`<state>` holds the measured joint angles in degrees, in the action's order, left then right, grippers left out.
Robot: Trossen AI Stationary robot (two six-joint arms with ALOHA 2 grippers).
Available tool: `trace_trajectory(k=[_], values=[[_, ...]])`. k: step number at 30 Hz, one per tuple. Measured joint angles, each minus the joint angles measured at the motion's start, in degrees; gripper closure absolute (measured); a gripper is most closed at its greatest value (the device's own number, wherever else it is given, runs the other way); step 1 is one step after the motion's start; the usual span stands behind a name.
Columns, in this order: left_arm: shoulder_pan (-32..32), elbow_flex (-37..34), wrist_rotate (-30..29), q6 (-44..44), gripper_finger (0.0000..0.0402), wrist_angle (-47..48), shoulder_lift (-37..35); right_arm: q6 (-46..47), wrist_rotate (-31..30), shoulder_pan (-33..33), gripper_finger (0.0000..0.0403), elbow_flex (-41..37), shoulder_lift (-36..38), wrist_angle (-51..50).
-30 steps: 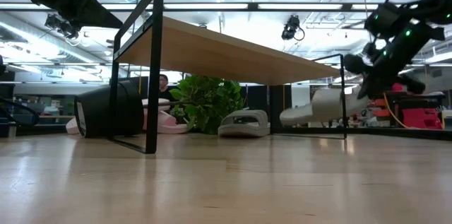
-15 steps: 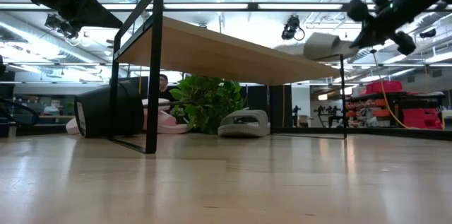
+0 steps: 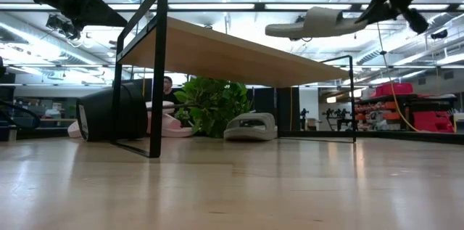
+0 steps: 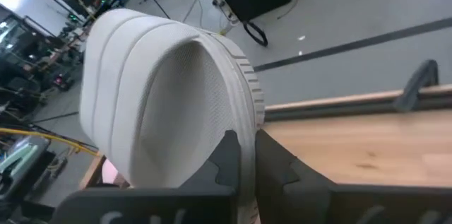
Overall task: Pick and place slides into the shelf
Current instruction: Put the right gray slides on the shelf
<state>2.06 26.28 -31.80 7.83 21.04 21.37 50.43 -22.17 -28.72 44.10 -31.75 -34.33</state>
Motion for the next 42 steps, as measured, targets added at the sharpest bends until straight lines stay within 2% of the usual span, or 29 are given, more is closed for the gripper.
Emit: trace_trajectory(k=[7, 13, 17, 21, 25, 29, 32, 37, 39, 42], values=[[0.0, 0.0, -0.1, -0.1, 0.0382, 0.0, 0.0, 12.8, -16.6, 19.1, 0.0382, 1.1, -0.6, -7.2], [0.0, 0.0, -0.1, -0.1, 0.0373, 0.0, 0.0, 24.4, -32.0, 36.6, 0.0382, 1.1, -6.9, -7.1], [0.0, 0.0, -0.1, -0.1, 0.0374, 0.0, 0.0, 33.6, -40.5, 44.8, 0.0382, 1.1, -13.2, -7.1], [0.0, 0.0, 0.0, -2.4, 0.0381, -0.1, 0.0, 43.2, -45.0, 48.3, 0.0382, 1.1, -20.2, -7.1], [0.0, 0.0, -0.1, -5.5, 0.0385, -1.2, 0.0, 52.5, -47.1, 50.4, 0.0382, 2.1, -27.7, -7.6], [0.0, 0.0, -0.1, -5.5, 0.0381, -2.0, 0.0, 58.3, -47.2, 51.2, 0.0382, 8.0, -35.7, -12.1], [0.0, 0.0, -0.1, -5.3, 0.0376, -2.1, 0.0, 64.6, -44.5, 51.3, 0.0382, 16.3, -41.9, -25.7], [0.0, 0.0, 0.7, -4.0, 0.0372, -2.0, 0.0, 80.1, -33.8, 52.7, 0.0382, 32.0, -53.5, -52.9], [0.0, 0.0, 1.0, -3.5, 0.0375, -2.0, 0.0, 80.2, -30.8, 53.2, 0.0382, 37.0, -57.1, -55.6], [0.0, 0.0, 1.0, -2.4, 0.038, -2.4, 0.0, 80.1, -31.7, 53.8, 0.0382, 40.7, -59.9, -55.5]])
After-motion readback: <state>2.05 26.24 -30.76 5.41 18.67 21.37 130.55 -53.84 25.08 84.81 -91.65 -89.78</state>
